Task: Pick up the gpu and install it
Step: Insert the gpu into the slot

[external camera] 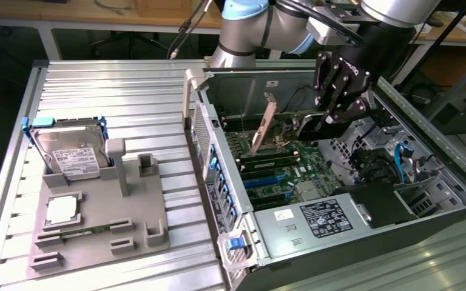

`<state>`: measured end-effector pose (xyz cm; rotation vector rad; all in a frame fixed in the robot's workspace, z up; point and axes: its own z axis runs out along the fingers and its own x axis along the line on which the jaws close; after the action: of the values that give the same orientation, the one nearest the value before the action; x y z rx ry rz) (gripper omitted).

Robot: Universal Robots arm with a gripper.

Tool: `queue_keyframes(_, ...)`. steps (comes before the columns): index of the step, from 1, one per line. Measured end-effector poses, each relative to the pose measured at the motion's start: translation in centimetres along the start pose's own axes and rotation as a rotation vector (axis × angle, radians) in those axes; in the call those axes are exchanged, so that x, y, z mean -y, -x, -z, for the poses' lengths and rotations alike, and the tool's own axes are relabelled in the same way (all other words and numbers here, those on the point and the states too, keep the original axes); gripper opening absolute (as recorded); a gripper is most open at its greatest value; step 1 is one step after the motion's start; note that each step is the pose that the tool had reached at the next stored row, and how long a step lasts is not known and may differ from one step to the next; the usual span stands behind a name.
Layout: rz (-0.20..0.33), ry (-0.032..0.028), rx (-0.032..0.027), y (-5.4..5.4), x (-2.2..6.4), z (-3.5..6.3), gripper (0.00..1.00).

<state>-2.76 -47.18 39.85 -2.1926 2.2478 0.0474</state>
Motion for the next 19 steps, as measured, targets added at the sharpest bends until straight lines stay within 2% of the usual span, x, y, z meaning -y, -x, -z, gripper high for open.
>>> queue_keyframes(19, 0.000, 0.0000, 0.0000, -0.02, 0.02, -1.02, 0.27)
